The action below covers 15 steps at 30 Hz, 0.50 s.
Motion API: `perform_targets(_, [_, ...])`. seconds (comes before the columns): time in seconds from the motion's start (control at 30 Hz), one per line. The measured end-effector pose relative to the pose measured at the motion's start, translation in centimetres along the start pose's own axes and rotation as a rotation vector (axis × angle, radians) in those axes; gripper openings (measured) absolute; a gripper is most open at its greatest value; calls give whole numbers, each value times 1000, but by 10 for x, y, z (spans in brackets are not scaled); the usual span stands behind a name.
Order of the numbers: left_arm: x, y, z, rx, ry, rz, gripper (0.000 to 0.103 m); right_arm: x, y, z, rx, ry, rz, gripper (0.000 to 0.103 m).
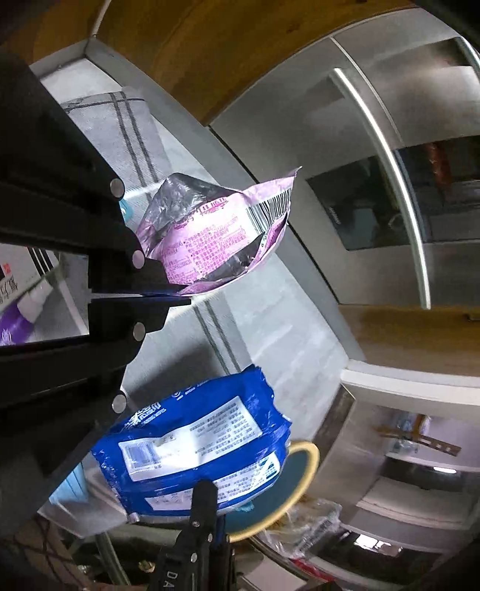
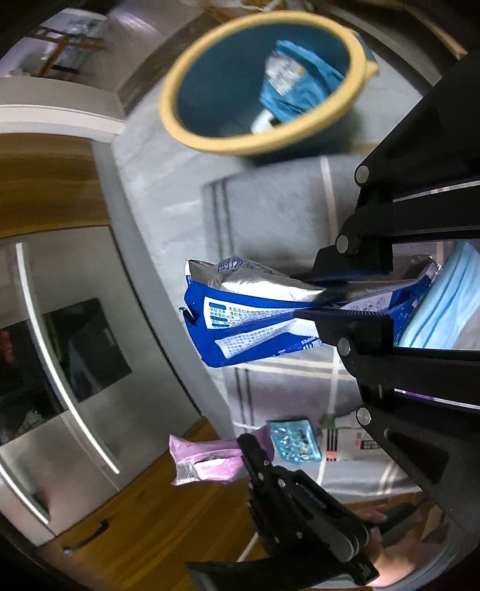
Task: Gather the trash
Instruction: 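Lift and carry the wipes pack and pink packet over the teal bin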
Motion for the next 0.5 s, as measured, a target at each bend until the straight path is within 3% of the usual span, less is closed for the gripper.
perform_targets(0.5, [-33,20,43,59,-79,90,1,-85,38,31,-7,-62,204,13])
Point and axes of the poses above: each gripper's, at about its wrist camera, not at the fingertips, and x roughly the way its jaws point, z to its right, y to its top, the point moved 10 cm from there along x, roughly the way its jaws point, and after that the axes turned 6 degrees about -z, right-handed, at the moved point
